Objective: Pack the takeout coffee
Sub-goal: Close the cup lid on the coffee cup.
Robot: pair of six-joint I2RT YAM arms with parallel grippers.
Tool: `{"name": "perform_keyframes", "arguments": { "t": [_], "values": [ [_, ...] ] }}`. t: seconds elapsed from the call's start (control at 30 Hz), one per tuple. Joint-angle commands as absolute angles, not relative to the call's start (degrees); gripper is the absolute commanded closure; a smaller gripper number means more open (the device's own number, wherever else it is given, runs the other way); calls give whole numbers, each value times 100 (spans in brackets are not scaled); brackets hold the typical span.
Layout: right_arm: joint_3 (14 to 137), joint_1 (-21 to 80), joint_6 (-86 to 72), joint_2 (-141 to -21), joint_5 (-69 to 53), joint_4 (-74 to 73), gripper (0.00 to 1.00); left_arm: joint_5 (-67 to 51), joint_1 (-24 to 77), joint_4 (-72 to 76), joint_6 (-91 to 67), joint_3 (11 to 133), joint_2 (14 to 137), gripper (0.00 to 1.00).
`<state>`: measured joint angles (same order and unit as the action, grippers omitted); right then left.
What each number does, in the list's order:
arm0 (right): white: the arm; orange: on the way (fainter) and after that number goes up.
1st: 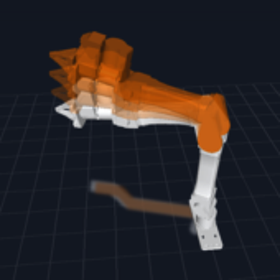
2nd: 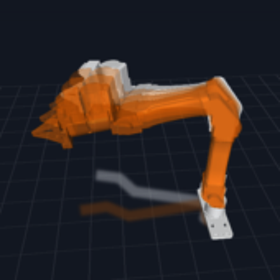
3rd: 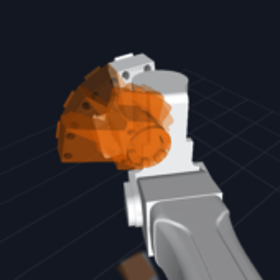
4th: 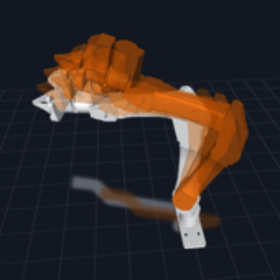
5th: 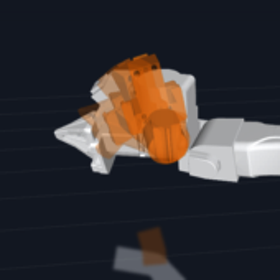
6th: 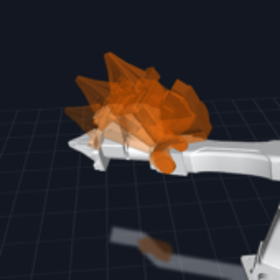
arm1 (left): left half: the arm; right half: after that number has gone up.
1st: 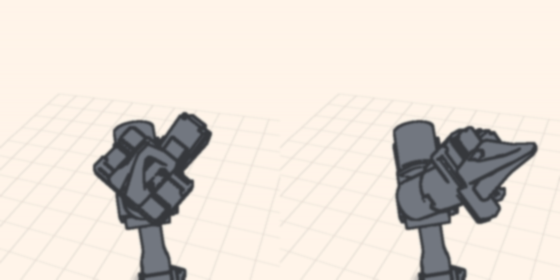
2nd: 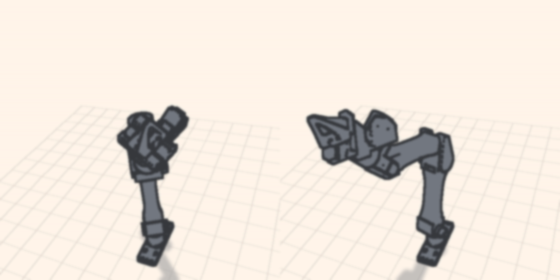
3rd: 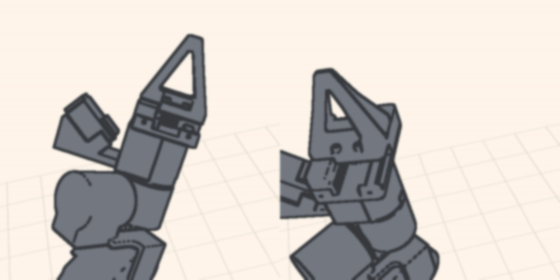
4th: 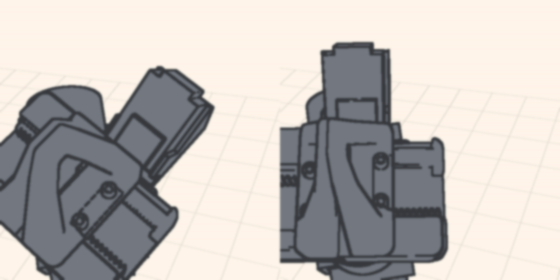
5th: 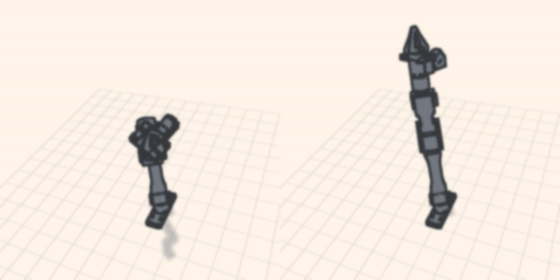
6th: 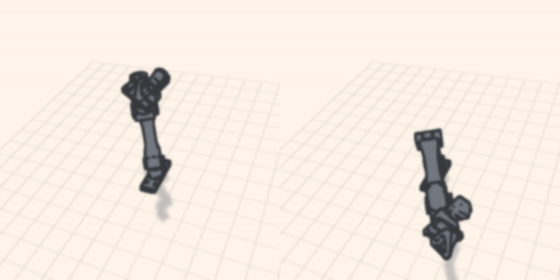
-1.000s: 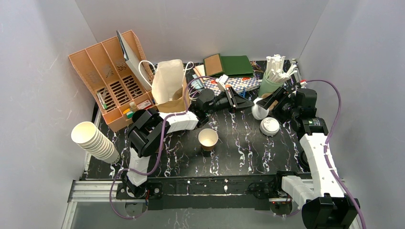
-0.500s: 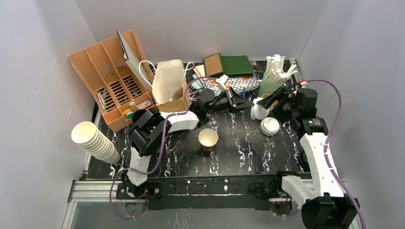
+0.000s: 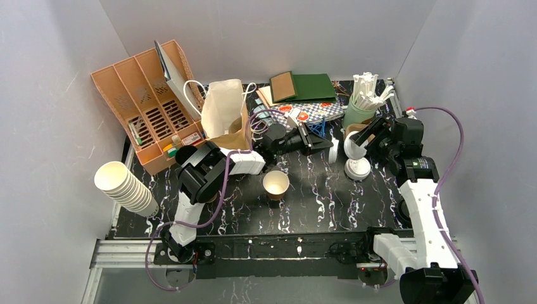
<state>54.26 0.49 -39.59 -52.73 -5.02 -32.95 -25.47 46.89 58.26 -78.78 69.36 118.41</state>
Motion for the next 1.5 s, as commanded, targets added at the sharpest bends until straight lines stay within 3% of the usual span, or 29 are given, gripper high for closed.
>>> {"name": "perform_keyframes", "arguments": {
  "t": [0.0, 0.3, 0.73, 0.93, 1.47],
  "values": [
    [5587, 46, -3680, -5109, 52, -3481, 25, -2414, 4724, 5888, -7728, 6748, 11886, 100],
    [5468, 45, -3446, -4891, 508, -3647, 25, -2211, 5268, 5877, -7742, 6643, 12097, 100],
    [5020, 46, -3507, -4742, 192, -3560, 25, -2031, 5380, 5586, -7497, 6368, 12387, 100],
    [5013, 46, -3468, -4719, 185, -3594, 24, -1898, 5321, 5185, -7185, 6492, 12433, 87],
    [4940, 48, -3275, -4978, -167, -3553, 22, -532, 5137, 1862, -4849, 7217, 11383, 76]
  ]
}}
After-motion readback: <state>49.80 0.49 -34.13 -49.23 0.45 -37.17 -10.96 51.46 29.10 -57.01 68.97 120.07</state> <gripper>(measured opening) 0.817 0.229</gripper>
